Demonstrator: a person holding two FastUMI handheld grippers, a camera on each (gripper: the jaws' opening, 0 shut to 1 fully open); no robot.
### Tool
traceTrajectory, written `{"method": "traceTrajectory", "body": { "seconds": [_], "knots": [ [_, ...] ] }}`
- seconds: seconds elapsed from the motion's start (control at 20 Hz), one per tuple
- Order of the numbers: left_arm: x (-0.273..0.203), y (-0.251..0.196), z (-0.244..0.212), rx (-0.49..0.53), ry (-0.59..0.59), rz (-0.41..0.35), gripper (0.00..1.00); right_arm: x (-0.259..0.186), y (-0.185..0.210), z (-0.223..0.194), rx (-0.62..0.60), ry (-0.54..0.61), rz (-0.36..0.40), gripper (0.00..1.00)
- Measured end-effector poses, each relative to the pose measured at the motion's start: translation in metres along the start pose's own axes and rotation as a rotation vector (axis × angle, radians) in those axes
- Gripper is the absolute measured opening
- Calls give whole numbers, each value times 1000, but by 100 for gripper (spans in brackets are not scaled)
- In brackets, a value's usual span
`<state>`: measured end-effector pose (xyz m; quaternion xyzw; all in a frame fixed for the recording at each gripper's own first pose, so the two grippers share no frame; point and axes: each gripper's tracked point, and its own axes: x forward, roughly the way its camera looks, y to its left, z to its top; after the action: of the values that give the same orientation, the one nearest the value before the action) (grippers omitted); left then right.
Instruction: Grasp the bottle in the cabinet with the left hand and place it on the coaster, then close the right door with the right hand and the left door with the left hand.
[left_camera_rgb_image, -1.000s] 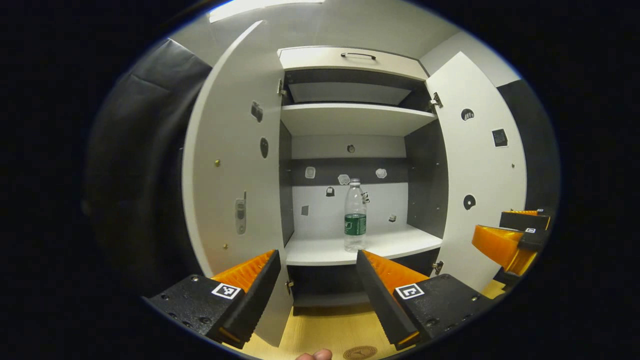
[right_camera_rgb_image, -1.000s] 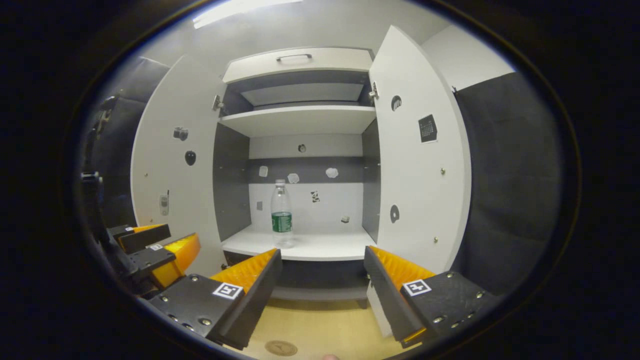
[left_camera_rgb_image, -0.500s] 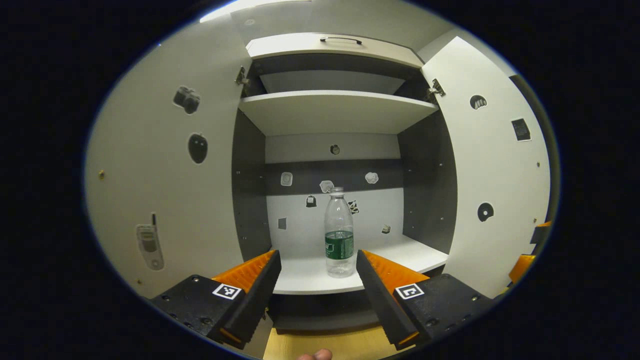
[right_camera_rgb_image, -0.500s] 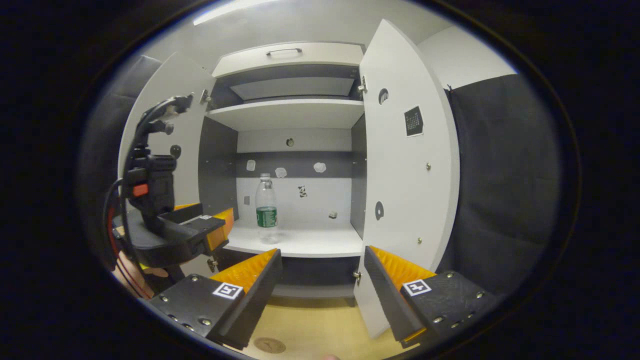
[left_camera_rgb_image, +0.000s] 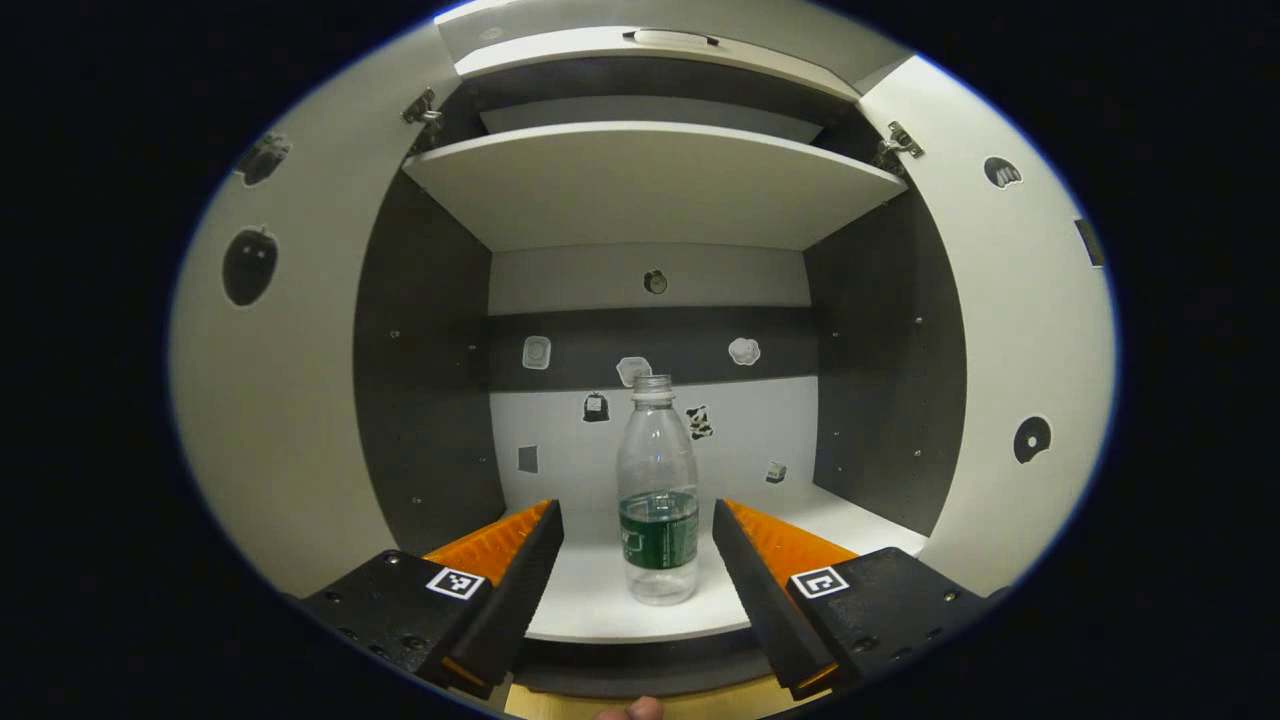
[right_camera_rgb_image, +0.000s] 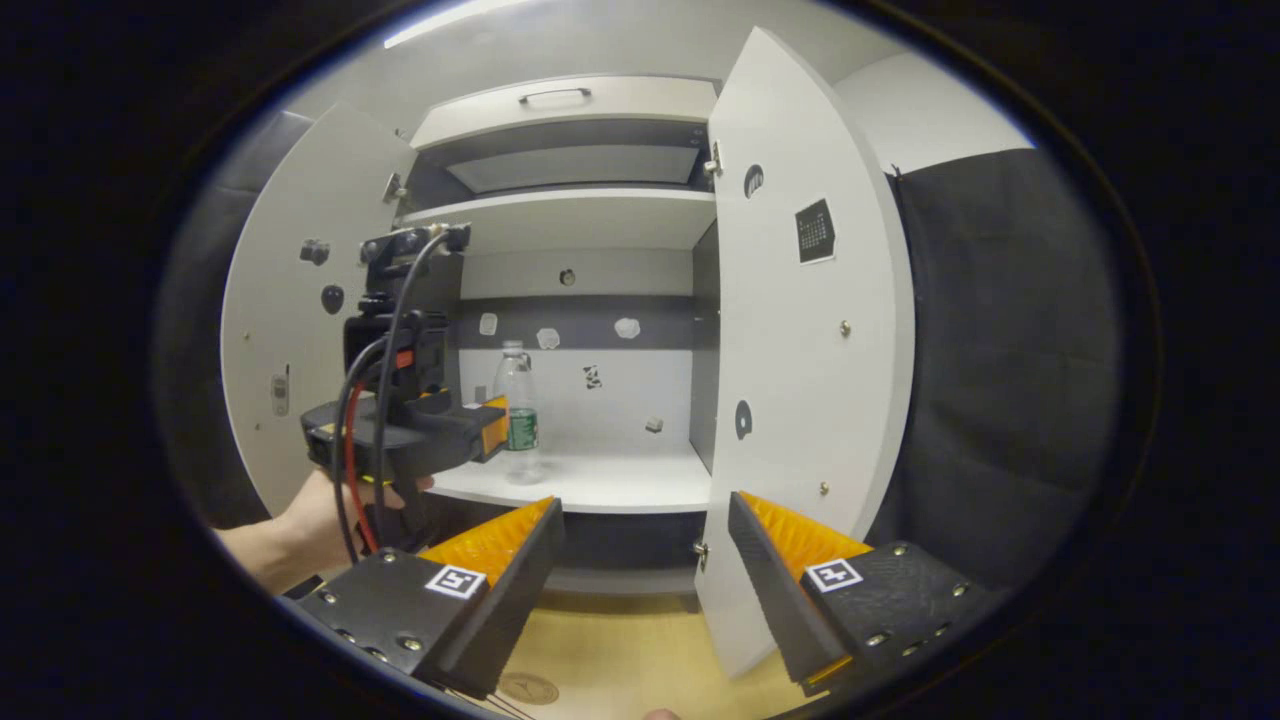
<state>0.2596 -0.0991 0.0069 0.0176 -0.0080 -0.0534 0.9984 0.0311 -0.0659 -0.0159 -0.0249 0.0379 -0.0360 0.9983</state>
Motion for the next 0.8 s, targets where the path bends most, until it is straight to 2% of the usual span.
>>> {"method": "traceTrajectory", "body": {
  "seconds": [0.4, 0.7, 0.8],
  "knots": [
    [60, -4, -15, -4, 32, 3, 95, 7, 4, -5, -11, 25, 9, 100],
    [84, -1, -28, -24, 68, 8, 95, 7, -2, -8, -6, 35, -1, 100],
    [81, 3, -27, -26, 65, 19, 82, 6, -6, -10, -7, 38, -7, 100]
  ]
}}
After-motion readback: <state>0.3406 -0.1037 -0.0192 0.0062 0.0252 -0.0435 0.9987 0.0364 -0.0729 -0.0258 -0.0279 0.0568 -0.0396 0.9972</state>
